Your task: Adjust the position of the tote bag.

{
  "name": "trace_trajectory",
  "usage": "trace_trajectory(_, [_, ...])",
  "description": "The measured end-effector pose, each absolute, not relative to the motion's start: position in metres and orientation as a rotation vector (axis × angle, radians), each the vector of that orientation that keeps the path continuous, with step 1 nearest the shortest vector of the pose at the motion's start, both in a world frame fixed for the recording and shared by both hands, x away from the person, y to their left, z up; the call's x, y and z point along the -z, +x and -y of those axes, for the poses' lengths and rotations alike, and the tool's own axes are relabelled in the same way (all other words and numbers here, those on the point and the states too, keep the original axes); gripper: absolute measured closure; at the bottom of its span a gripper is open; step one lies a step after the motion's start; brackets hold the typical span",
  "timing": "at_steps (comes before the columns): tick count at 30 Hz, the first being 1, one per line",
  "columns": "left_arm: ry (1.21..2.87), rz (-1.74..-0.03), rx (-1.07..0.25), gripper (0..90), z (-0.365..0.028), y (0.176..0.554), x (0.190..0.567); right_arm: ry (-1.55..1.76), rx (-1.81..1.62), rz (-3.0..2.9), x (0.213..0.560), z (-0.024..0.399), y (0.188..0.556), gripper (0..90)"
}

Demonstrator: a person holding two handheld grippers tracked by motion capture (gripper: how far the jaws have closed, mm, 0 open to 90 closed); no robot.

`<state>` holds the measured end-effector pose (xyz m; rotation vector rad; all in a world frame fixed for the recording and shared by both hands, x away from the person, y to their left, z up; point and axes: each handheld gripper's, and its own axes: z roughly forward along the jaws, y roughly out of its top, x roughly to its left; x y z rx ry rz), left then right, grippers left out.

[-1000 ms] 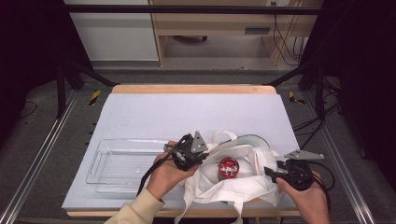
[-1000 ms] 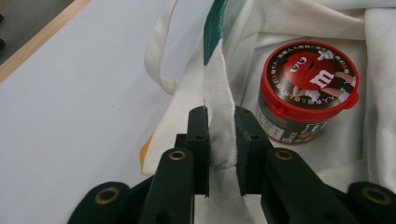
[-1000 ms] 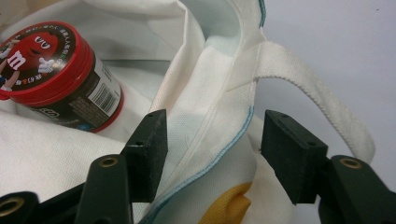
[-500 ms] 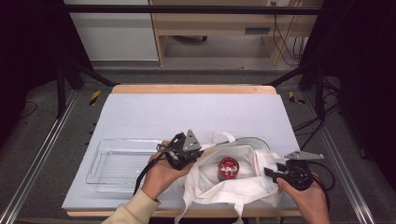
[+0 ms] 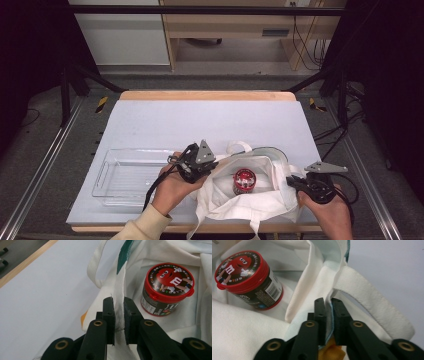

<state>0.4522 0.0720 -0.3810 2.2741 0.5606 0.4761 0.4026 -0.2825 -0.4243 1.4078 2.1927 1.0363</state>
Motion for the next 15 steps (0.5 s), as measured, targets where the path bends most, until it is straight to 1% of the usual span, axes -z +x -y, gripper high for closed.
trace_trajectory(5, [2.268,-0.565,-0.474,81.5,-0.073,0.452,0.377,1.392,-1.026,-2.197,0.423,0.283,0.402,86.7])
trace_trajectory(12, [2.252,-0.560,-0.504,81.8,-0.077,0.449,0.365,1.359,-1.040,-2.160,0.405,0.291,0.402,87.0])
trace_trajectory(15, [2.268,-0.581,-0.516,82.1,-0.078,0.453,0.368,1.360,-1.021,-2.165,0.404,0.294,0.406,87.1])
